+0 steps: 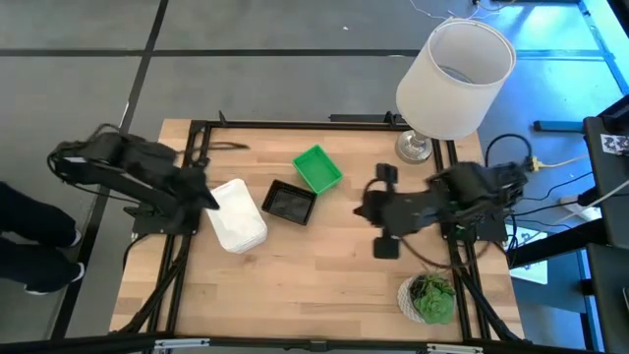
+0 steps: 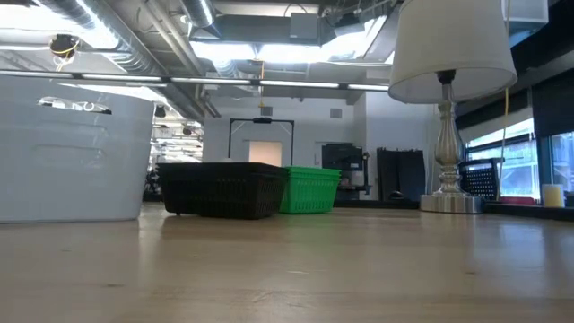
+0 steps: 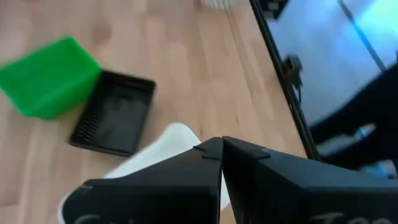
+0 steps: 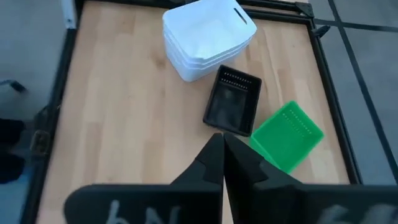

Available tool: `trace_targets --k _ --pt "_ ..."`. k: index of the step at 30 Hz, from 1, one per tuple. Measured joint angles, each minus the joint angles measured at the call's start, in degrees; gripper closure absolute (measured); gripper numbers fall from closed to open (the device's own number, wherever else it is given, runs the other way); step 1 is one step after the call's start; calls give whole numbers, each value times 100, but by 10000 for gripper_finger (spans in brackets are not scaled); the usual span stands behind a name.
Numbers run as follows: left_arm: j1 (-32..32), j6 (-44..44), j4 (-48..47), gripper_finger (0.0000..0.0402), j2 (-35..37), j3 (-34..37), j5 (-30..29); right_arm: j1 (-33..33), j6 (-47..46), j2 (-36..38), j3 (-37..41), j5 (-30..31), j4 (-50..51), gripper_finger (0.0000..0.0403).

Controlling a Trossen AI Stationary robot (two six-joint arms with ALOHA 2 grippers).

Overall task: Stack baskets by color
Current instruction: Return to Home Position

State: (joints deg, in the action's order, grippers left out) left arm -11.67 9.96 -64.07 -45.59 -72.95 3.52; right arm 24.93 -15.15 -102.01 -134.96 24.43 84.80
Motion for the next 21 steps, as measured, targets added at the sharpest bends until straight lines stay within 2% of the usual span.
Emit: trace_targets --k 6,9,12,16,21 --pt "-153 326 22 401 1090 80 -688 563 -420 510 354 470 -17 401" --pt "-152 323 66 401 1575 161 -855 811 -909 858 868 923 -20 402" --pt "-147 319 115 401 2043 268 -1092 909 -1338 1291 1616 1043 -271 402" --pt "-147 263 286 401 2478 575 -1197 911 -1187 2023 2820 1036 -1296 402" --pt "-147 193 630 401 2838 1150 -1453 910 -578 3180 4539 810 -3235 403"
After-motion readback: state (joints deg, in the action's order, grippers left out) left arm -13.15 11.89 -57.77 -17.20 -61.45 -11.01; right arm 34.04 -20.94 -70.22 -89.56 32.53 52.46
